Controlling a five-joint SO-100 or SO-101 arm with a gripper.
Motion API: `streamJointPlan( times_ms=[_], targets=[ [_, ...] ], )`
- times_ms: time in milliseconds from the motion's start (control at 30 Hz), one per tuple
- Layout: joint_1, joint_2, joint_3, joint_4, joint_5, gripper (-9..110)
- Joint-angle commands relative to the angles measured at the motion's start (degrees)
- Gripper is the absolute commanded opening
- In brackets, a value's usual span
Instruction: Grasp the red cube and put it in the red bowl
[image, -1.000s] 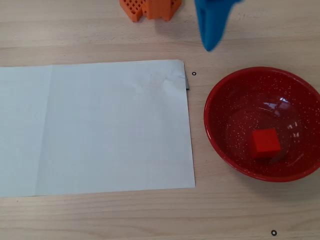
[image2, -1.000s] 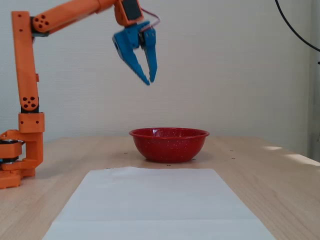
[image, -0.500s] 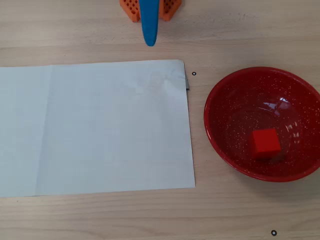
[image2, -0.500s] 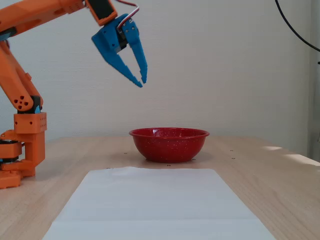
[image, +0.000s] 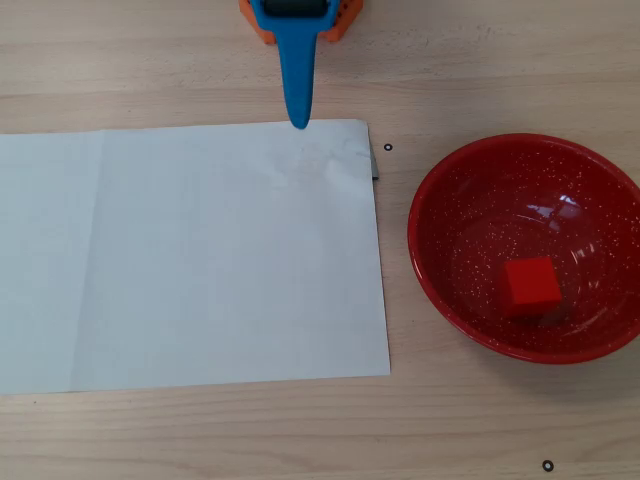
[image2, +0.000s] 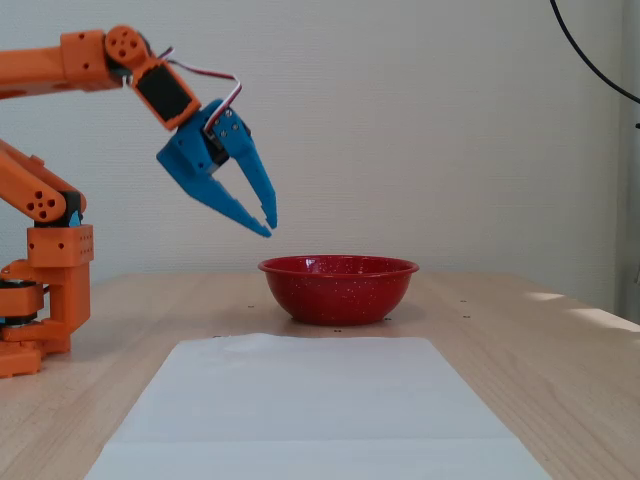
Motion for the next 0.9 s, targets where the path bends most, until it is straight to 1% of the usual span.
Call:
streamJointPlan(
  times_ms=[0,233,667,767,867],
  targets=[
    [-2.1,6.0,0.3,-5.5,-1.6,0],
    [-1.5,15.3,15.1,-16.5,-1.0,0],
    [-0.6,31.5,41.0,-29.7,3.8,0],
    [-1.0,34.9,45.4,-30.2,4.7,0],
    [-1.1,36.8,45.4,-24.5,3.5,0]
  ],
)
